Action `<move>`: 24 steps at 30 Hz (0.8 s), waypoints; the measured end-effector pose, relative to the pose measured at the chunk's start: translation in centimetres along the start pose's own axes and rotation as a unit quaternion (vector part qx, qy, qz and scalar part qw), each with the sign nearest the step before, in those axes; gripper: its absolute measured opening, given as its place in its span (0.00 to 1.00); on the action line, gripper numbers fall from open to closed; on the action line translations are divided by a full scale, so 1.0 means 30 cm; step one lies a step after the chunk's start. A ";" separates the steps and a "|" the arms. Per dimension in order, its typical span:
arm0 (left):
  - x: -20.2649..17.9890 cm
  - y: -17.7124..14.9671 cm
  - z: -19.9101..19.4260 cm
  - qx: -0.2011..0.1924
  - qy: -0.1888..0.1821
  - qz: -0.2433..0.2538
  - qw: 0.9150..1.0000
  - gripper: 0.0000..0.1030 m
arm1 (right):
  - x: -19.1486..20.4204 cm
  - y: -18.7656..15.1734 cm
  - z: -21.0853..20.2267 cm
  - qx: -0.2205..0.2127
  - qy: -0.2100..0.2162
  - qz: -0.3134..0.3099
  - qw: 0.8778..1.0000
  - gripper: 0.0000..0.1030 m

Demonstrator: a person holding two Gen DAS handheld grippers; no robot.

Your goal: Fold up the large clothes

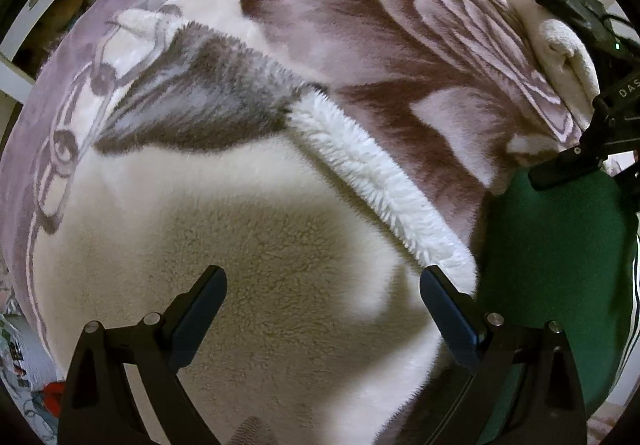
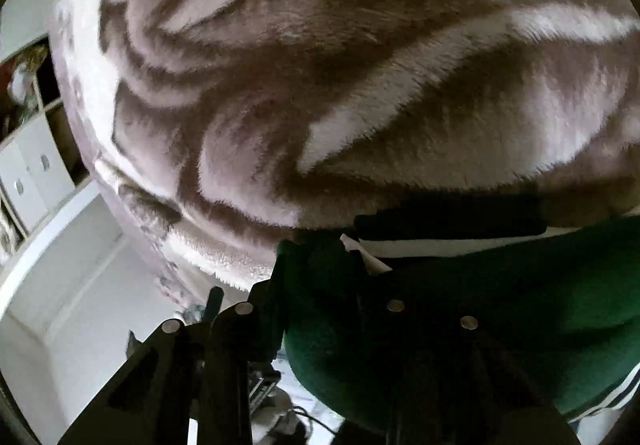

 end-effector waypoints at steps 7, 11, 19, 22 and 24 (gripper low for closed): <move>-0.028 0.033 -0.039 -0.005 -0.009 0.012 1.000 0.96 | 0.023 -0.100 -0.241 -0.087 0.028 -0.085 0.992 0.56; -0.024 0.015 -0.094 -0.010 -0.069 -0.009 0.998 0.96 | -0.120 -0.266 -0.430 -0.177 0.016 -0.109 0.978 0.74; -0.111 -0.058 -0.090 0.014 -0.226 -0.010 0.974 0.96 | -0.729 -0.483 -0.434 -0.244 -0.007 -0.041 0.969 0.85; -0.173 -0.111 -0.048 0.035 -0.286 -0.011 0.958 0.96 | -0.848 -0.471 -0.324 -0.235 -0.008 -0.055 0.970 0.90; -0.212 -0.137 -0.010 0.049 -0.309 -0.009 0.950 0.96 | -0.901 -0.459 -0.278 -0.239 0.015 -0.053 0.970 0.96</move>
Point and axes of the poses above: each gripper's, at about its wrist camera, not at the fingertips, and z roughly the way its jaws point, x to its left, y to its top, the point moved 1 cm from there along z, roughly the way its jaws point, and after that the axes turned 4 degrees about -y, right-handed, at the moved point
